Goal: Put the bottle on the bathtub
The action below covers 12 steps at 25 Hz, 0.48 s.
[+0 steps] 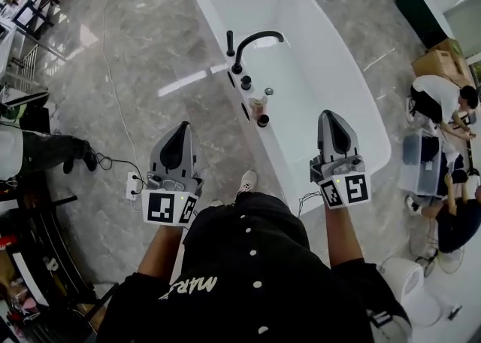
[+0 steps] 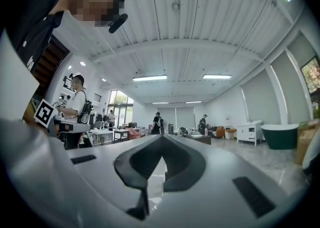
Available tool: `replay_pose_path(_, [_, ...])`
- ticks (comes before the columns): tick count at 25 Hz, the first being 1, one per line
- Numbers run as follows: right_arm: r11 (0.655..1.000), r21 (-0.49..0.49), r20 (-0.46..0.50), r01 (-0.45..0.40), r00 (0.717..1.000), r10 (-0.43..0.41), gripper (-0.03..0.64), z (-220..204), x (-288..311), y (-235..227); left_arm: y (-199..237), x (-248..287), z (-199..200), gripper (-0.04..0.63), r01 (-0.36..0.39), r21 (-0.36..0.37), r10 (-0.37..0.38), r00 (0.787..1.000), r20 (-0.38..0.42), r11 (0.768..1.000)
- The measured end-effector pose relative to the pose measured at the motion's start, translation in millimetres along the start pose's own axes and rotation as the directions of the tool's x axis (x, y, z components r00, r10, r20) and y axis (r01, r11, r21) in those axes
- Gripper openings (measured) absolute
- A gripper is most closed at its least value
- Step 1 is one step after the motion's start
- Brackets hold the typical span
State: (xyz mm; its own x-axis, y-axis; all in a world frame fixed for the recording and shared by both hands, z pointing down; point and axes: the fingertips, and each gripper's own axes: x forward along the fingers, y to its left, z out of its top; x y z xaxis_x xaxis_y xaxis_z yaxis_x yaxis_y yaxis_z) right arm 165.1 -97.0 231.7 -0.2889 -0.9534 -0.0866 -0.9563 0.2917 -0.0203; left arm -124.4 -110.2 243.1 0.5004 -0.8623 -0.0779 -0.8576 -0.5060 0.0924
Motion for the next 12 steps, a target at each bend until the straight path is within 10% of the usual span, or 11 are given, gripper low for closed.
replay_pose_path(12, [0.988, -0.062, 0.002, 0.143, 0.990, -0.143, 0.002, 16, -49, -8, 36, -44, 12, 0.009, -0.022, 0.044, 0.022, 1.000, -0.009, 0.999])
